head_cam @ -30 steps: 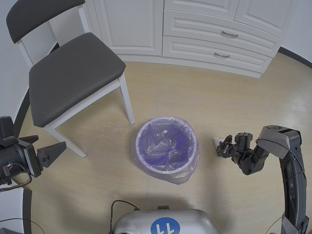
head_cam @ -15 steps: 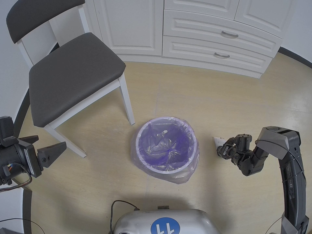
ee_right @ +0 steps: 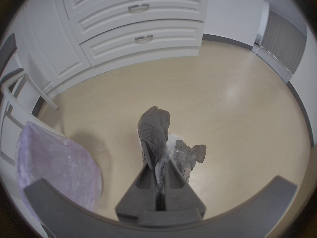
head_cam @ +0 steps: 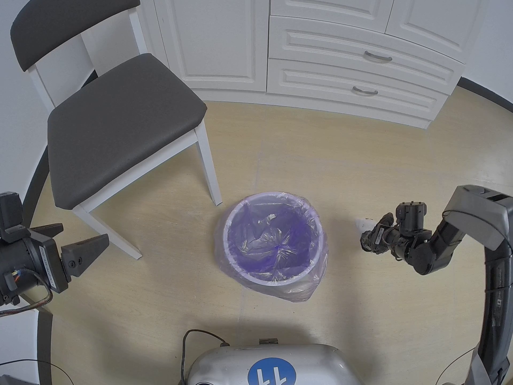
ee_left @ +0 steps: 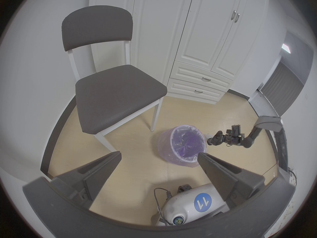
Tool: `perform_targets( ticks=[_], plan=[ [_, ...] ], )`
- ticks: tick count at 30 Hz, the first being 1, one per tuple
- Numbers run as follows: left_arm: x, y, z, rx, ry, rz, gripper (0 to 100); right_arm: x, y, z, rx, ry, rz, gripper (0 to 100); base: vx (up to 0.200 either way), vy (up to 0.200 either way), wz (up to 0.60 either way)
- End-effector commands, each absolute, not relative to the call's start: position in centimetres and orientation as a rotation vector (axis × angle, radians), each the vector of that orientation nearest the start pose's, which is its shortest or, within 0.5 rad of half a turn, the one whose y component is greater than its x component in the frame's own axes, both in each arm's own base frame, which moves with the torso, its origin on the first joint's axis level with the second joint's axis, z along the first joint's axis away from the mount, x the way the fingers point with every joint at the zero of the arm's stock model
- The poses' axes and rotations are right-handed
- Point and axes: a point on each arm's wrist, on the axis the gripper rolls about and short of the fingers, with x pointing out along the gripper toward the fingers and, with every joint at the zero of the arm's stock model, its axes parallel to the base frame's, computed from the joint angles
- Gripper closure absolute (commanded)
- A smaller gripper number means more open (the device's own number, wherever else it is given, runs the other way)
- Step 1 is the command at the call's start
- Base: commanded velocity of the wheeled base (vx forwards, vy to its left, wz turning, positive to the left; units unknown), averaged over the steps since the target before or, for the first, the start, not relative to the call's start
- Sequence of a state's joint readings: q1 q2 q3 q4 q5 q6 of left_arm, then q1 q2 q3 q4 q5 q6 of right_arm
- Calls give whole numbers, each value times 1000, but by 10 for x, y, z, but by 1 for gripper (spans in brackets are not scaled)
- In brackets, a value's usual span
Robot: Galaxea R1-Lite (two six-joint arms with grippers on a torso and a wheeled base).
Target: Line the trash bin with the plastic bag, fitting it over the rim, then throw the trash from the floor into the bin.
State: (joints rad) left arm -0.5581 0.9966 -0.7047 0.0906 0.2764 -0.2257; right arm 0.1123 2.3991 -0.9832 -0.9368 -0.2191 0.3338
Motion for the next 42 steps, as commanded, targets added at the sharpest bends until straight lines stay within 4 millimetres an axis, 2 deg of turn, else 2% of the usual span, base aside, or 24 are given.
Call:
perform_targets(
  ticks=[1,6,7,8,10,12,13,14,17,20,22,24,28,30,31,32,35,42],
  plan=[
    [103,-57,238,-70,366,-238,0,359,46,97,202,420,-132,100,0,0,0],
    [97,-54,240,-35,340,-249,0,322,55,146,201,328,-71,100,0,0,0],
    [97,-53,240,-34,338,-249,0,319,57,149,199,320,-61,100,0,0,0],
    [95,-52,241,-33,326,-251,0,301,63,166,173,287,-22,100,0,0,0],
    [91,-50,243,-32,310,-254,0,280,67,180,127,254,19,100,0,0,0],
    [88,-47,245,-30,293,-255,0,266,72,187,93,239,54,100,0,0,0],
    [84,-45,247,-26,273,-259,0,250,79,195,71,220,99,100,0,0,0],
    [82,-44,248,-24,264,-260,0,243,84,198,64,213,123,100,0,0,0],
    [77,-41,250,-11,240,-262,0,225,97,205,49,205,195,100,0,0,0],
    [73,-38,253,-1,214,-256,0,215,107,204,14,219,244,100,0,0,0],
    [73,-37,254,0,210,-255,0,212,108,204,3,223,250,100,0,0,0],
    [68,-34,259,-12,180,-251,0,206,119,205,-40,233,283,100,0,0,0],
    [66,-31,264,-7,155,-230,0,218,147,215,-92,224,353,100,0,0,0],
    [66,-30,264,0,153,-223,0,220,152,217,-101,222,364,100,0,0,0],
    [66,-29,263,25,151,-205,0,225,165,214,-119,248,380,100,0,0,0],
    [66,-28,262,36,153,-202,0,228,169,208,-126,267,378,100,0,0,0],
    [64,-26,260,76,148,-179,0,244,185,177,-161,356,357,100,0,0,0],
    [61,-24,258,132,140,-160,0,253,212,170,-68,408,394,100,0,0,0]
  ],
)
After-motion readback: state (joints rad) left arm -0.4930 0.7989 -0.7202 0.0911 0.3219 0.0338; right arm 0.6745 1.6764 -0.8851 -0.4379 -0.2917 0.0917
